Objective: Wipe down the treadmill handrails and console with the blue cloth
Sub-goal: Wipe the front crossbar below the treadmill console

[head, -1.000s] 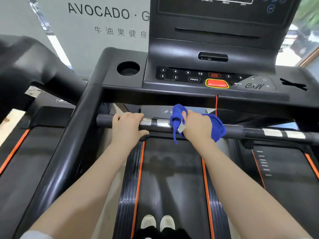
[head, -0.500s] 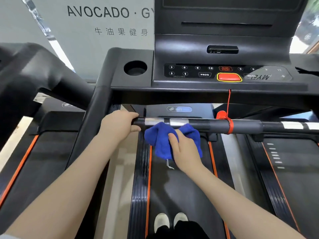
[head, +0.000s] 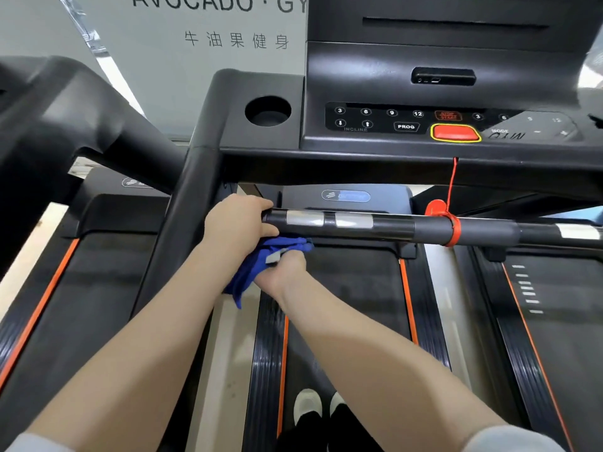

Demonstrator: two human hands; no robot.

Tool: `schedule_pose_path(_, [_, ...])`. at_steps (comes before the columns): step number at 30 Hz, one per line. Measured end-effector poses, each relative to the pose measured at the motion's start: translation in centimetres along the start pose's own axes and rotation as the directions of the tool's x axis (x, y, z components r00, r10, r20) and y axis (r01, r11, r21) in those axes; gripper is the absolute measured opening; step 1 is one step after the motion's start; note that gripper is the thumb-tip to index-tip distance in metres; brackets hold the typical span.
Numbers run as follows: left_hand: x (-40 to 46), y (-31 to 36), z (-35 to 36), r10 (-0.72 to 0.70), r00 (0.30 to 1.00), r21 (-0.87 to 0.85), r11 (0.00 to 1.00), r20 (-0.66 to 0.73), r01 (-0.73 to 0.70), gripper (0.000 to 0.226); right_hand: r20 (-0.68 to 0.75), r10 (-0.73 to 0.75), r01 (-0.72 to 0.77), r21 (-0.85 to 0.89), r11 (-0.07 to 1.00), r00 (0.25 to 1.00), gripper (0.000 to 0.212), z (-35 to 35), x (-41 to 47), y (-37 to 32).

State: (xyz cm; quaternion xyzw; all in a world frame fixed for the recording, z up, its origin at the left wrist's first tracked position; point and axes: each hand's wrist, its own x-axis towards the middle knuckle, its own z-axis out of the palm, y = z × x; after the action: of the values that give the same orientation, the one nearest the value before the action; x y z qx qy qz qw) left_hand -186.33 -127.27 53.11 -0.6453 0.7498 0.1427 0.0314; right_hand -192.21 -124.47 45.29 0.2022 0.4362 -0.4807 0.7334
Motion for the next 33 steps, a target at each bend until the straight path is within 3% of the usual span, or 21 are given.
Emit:
schedule_pose_path(3, [0.0,-0.2,0.3,0.012,1.000,-0.016,1.000,-0.002,-0.012,0.036,0.040,0.016,-0.021,0.123,0.992,0.999,0.039,0.1,0.4,-0.9])
schedule_pose_path(6, [0.4,-0.5,0.5,0.007,1.000,-0.038,0.999,0.001,-0.007,0.036,0.068,-0.097,0.082,0.200,0.976,0.993,0.043,-1.4,0.1,-3.2])
schedule_pose_path(13, [0.2,-0.8,1.5,0.004,0.999,-0.019,1.000,-0.042,-0.005,0.036,-0.158,-0.347,0.380,0.317,0.869,0.925,0.037,-9.3,-1.6,-12.9])
schedule_pose_path(16, [0.2,0.4,1.9,0.008,0.999,0.102,0.995,-0.049,-0.003,0.041,-0.062,-0.319,0.324,0.138,0.936,0.946,0.031,-11.1,-2.8,-14.1])
schedule_pose_path(19, [0.1,4.3,3.1,0.165,0.978,0.055,0.986,-0.127,-0.159,0.053,0.024,-0.293,0.294,-0.130,0.947,0.956,0.036,-12.3,-4.9,-14.5])
schedule_pose_path(22, [-0.1,9.6,4.1,0.345,0.921,-0.060,0.931,-0.179,-0.360,0.052,-0.049,-0.324,0.309,-0.193,0.931,0.945,0.032,-14.0,-6.9,-15.3])
schedule_pose_path(25, [0.4,13.7,4.7,0.458,0.881,-0.061,0.882,-0.122,-0.467,0.049,-0.121,-0.446,0.417,-0.207,0.885,0.887,0.048,-14.5,-9.7,-16.6])
schedule_pose_path(27, [0.9,15.6,4.9,0.485,0.871,-0.001,0.874,-0.075,-0.487,0.047,-0.143,-0.634,0.582,-0.284,0.762,0.760,0.047,-14.1,-12.2,-17.8])
schedule_pose_path(28, [1.1,16.4,5.0,0.493,0.869,0.028,0.870,-0.050,-0.492,0.047,-0.134,-0.754,0.679,-0.354,0.643,0.644,0.043,-13.4,-13.8,-18.4])
schedule_pose_path(30, [1.5,17.5,5.2,0.491,0.871,0.065,0.869,0.002,-0.491,0.048,0.015,-0.957,0.765,-0.604,0.222,0.289,0.036,-12.2,-15.7,-19.8])
schedule_pose_path(31, [1.6,17.9,5.2,0.486,0.874,0.071,0.871,0.017,-0.486,0.047,0.159,-0.978,0.700,-0.714,-0.021,0.132,0.032,-12.0,-16.0,-20.5])
schedule_pose_path(32, [1.8,18.1,5.2,0.477,0.878,0.066,0.876,0.021,-0.478,0.046,0.306,-0.950,0.590,-0.780,-0.210,0.066,0.031,-12.1,-15.6,-21.2])
schedule_pose_path(33, [2.0,18.3,5.2,0.466,0.885,0.048,0.883,0.017,-0.466,0.045,0.430,-0.899,0.484,-0.807,-0.339,0.088,0.040,-12.3,-15.1,-21.8])
